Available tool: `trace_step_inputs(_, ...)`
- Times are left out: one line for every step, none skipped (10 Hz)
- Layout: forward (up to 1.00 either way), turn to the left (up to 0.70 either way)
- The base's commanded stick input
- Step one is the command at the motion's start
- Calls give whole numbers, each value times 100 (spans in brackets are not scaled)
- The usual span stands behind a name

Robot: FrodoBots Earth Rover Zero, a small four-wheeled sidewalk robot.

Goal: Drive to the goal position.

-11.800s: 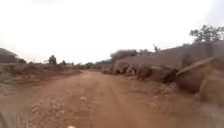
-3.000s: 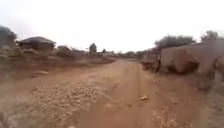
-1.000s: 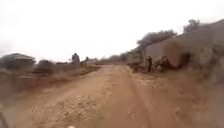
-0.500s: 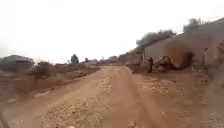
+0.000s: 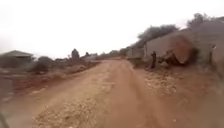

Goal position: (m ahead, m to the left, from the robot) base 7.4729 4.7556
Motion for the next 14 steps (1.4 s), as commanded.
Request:
trace_step_inputs(50,0)
trace_step_inputs(50,0)
trace_step_inputs(50,0)
trace_step_inputs(50,0)
trace_step_inputs(50,0)
trace_step_inputs(50,0)
trace_step_inputs(50,0)
trace_step_inputs(50,0)
trace_step_inputs(50,-6)
trace_step_inputs(50,-39)
trace_step_inputs(50,-32)
trace_step_inputs(50,-5)
trace_step_inputs(50,0)
trace_step_inputs(50,0)
